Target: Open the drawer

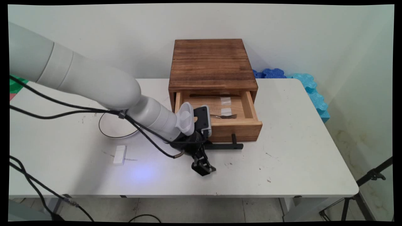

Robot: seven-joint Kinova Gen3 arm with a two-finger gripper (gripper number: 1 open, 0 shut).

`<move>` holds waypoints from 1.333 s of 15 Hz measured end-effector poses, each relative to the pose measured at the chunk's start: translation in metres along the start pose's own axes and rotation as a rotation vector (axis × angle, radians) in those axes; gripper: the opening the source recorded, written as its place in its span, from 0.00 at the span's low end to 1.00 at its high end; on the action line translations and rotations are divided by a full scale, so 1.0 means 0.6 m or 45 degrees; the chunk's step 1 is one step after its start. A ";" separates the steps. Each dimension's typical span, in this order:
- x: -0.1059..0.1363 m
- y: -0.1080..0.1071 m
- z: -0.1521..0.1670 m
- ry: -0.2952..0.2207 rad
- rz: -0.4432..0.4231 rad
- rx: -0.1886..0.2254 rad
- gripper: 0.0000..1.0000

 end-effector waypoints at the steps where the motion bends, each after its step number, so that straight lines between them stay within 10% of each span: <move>1: -0.001 0.005 -0.001 0.001 0.000 -0.004 1.00; 20: -0.011 0.095 -0.016 0.022 0.002 -0.071 1.00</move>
